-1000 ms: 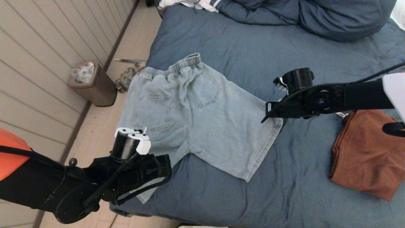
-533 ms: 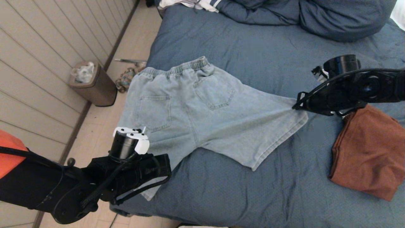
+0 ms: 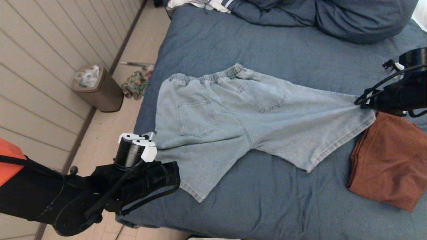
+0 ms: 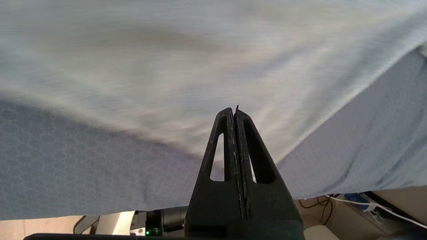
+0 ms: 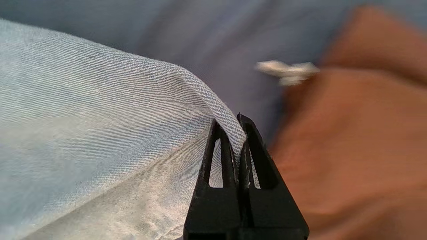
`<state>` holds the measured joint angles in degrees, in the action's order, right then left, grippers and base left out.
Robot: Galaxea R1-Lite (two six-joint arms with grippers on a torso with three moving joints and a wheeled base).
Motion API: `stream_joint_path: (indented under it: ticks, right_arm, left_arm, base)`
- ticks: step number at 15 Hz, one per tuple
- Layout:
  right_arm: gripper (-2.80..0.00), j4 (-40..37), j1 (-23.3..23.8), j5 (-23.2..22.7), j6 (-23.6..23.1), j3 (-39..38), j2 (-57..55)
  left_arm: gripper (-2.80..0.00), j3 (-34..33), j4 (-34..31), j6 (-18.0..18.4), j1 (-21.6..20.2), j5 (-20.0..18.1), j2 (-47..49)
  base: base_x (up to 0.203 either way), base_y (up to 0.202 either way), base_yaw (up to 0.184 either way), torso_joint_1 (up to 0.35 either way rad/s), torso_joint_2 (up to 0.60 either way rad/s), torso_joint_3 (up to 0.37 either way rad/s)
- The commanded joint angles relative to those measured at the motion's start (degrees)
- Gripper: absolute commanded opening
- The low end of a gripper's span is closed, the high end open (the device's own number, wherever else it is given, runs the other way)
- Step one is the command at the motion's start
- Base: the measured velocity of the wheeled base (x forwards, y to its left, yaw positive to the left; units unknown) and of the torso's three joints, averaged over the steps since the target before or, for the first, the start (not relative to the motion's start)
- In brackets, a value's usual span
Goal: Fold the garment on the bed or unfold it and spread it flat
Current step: Fold the blue shorts
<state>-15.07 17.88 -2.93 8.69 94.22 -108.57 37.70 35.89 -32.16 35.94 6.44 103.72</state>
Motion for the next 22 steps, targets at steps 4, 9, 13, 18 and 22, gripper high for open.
stream_joint_path:
  ticks: [4, 9, 13, 18, 22]
  right_arm:
    - [-2.8, -0.1, 11.1, -1.7, -5.3, 1.7, -0.1]
    - [-2.8, -0.2, 17.3, -2.7, -9.1, 3.9, -0.3]
    - [-2.8, -3.0, 14.8, -3.5, -9.0, 3.7, 2.9]
    - [-2.8, -11.0, -9.2, -4.1, -3.9, 4.7, 10.5]
    - [-2.8, -18.5, -36.0, -1.4, 1.6, 8.6, 12.2]
  left_arm:
    - [-2.8, 0.0, 0.1, -0.2, 0.1, 0.1, 0.1]
    - [-2.8, 0.0, -0.1, -0.2, 0.6, 0.0, 0.2]
    - [-2.8, -0.1, -0.1, -0.2, 0.7, 0.1, -0.3]
    - [-2.8, -0.8, -0.2, -0.3, 2.0, 0.1, -1.6]
    - [-2.8, -1.1, -0.3, -0.2, 2.1, 0.1, -3.8]
  base:
    - [0.0, 0.0, 0.0, 0.0, 0.0, 0.0]
    - [0.0, 0.0, 0.0, 0.0, 0.0, 0.0]
    - [0.0, 0.0, 0.0, 0.0, 0.0, 0.0]
    - [0.0, 0.0, 0.0, 0.0, 0.0, 0.0]
    - [0.0, 0.0, 0.0, 0.0, 0.0, 0.0]
